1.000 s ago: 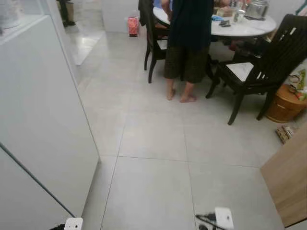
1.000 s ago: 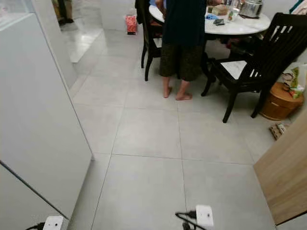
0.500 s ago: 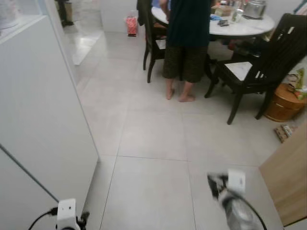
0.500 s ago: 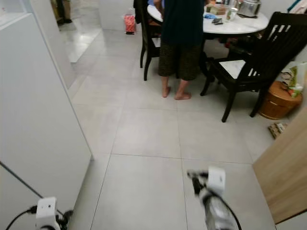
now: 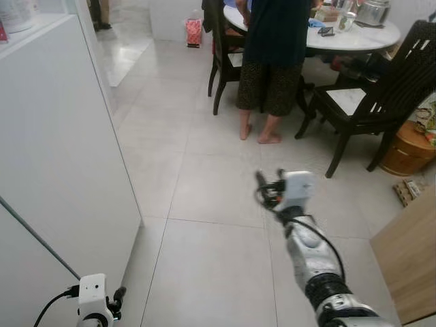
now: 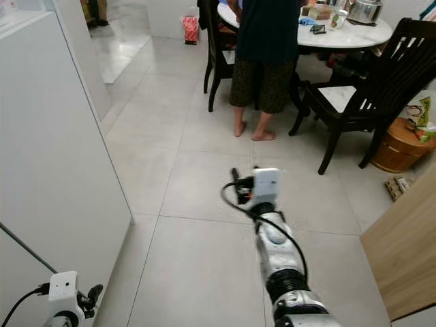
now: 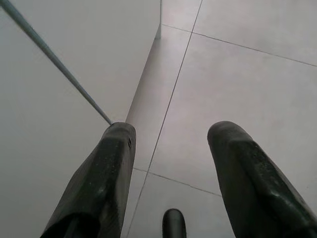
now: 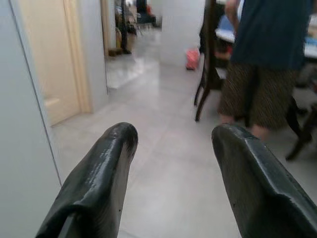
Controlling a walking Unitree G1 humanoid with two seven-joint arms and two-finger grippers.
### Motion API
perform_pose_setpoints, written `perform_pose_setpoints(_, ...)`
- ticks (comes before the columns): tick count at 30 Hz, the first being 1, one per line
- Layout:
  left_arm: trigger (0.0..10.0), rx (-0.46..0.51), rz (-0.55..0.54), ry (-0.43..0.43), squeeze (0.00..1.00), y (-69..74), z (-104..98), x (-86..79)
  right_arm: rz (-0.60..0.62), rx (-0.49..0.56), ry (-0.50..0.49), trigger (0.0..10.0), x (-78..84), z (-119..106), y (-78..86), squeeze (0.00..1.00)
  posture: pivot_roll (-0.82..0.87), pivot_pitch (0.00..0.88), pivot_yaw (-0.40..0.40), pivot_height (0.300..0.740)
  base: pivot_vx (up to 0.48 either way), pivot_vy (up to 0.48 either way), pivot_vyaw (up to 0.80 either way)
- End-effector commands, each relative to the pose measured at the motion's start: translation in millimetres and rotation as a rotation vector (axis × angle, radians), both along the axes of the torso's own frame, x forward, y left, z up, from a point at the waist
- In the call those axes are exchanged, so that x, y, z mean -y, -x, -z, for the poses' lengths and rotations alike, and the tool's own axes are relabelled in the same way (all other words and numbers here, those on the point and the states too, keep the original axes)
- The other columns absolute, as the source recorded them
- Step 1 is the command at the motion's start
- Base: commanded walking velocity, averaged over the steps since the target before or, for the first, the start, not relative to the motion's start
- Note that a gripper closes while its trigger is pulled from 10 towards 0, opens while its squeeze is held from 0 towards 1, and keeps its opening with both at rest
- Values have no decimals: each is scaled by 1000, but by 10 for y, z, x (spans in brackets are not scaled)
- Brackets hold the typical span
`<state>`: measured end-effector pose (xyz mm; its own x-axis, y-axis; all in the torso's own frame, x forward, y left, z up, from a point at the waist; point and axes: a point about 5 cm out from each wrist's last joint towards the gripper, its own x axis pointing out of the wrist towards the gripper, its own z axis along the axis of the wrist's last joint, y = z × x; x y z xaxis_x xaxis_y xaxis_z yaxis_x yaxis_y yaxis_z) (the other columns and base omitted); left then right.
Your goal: Restocking fridge
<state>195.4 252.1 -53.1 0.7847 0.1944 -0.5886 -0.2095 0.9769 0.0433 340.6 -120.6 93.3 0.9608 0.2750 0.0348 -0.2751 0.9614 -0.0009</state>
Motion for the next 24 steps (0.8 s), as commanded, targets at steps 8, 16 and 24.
perform_pose_setpoints(8,10000,25,-9,2,0,141,10,-107,28,119,20,10000,77,-210,288,0,-114,0,-36,740,0,0,0)
perform_pose_setpoints(16,10000,17,29,0,0,185,25,-104,64,157,-23,10000,144,-271,616,0,-147,0,-12,740,0,0,0)
perform_pose_setpoints(24,10000,13,27,0,0,157,23,-93,151,72,-53,10000,368,-161,598,0,-138,0,-15,740,0,0,0)
